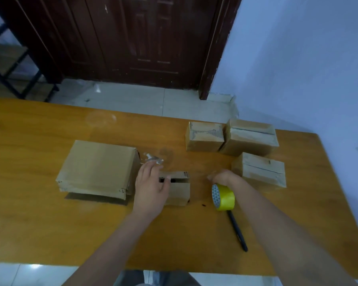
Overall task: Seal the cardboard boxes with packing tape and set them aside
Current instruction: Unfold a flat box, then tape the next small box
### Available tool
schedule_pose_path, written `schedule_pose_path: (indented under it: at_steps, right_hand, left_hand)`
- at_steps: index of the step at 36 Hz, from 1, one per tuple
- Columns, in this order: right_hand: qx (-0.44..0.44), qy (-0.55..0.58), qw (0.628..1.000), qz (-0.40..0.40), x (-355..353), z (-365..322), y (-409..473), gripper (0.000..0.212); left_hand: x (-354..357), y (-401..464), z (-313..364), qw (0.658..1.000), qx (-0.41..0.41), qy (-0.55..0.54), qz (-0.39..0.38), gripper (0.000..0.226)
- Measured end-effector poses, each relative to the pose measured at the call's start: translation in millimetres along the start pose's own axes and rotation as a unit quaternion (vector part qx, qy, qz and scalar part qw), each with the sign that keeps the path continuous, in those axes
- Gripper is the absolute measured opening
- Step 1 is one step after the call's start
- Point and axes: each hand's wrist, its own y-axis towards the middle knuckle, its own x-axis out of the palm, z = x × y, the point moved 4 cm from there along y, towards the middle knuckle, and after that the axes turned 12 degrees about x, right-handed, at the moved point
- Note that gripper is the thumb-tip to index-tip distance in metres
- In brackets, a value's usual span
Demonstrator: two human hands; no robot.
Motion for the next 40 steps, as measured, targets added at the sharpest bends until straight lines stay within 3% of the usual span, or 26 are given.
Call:
schedule_pose_path:
  at_steps: [4, 10, 12, 16, 19, 24, 27, 29, 31, 33, 35, 37, 40]
  right_hand:
    - [0.018, 0.113, 0.993, 0.031, 7.5, 20.0, 1.9, 0.061]
    - [-0.040, 0.230, 0.972, 0.028, 2.6, 23.3, -32.7, 0.033]
    - [-0.085, 0.257, 0.962, 0.030, -3.5, 23.2, -54.3, 0.024]
    - [-0.186, 0.270, 0.944, 0.036, -16.6, 24.8, -103.7, 0.038]
    - [-0.250, 0.256, 0.934, 0.015, -25.0, 25.4, -137.6, 0.036]
    - [-0.311, 0.205, 0.928, 0.016, -38.8, 16.1, -174.1, 0.033]
    - [-0.326, 0.136, 0.934, 0.055, -44.6, 6.4, -183.7, 0.048]
    - [-0.340, 0.100, 0.931, 0.091, -46.3, -1.6, -189.0, 0.069]
    - [-0.346, 0.112, 0.924, 0.120, -47.0, -9.4, -193.6, 0.096]
    - [-0.346, 0.159, 0.910, 0.162, -52.7, -11.8, -195.3, 0.109]
    - [-0.350, 0.209, 0.898, 0.167, -60.1, -10.2, -195.8, 0.100]
    - [-0.367, 0.252, 0.885, 0.138, -63.0, -10.5, -197.3, 0.078]
    - [-0.390, 0.350, 0.843, 0.120, -60.2, -17.7, -202.1, 0.048]
  left_hand:
    - [6.8, 3.7, 21.0, 0.999, 0.021, -0.009, -0.031, 0.050]
    - [19.4, 4.9, 47.9, 0.995, 0.025, -0.046, -0.079, 0.039]
    - [19.8, 6.6, 54.4, 0.991, -0.002, -0.094, -0.094, 0.040]
    - [13.6, 17.4, 63.1, 0.980, -0.078, -0.158, -0.087, 0.064]
    - [7.8, 32.2, 72.1, 0.941, -0.159, -0.277, -0.111, 0.076]
    - [-4.0, 47.2, 75.6, 0.903, -0.109, -0.357, -0.212, 0.025]
    - [-12.5, 48.7, 72.9, 0.891, -0.092, -0.408, -0.178, 0.021]
    - [-19.5, 47.8, 73.1, 0.888, -0.103, -0.431, -0.125, 0.023]
    - [-26.0, 46.2, 71.1, 0.890, -0.127, -0.430, -0.079, 0.023]
    - [-33.5, 45.6, 64.1, 0.886, -0.154, -0.436, -0.038, 0.024]
    - [-44.2, 44.6, 53.7, 0.860, -0.193, -0.472, 0.010, 0.021]
    - [-53.7, 43.4, 44.3, 0.815, -0.223, -0.533, 0.045, 0.021]
    - [-59.0, 39.8, 41.7, 0.770, -0.244, -0.587, 0.045, 0.029]
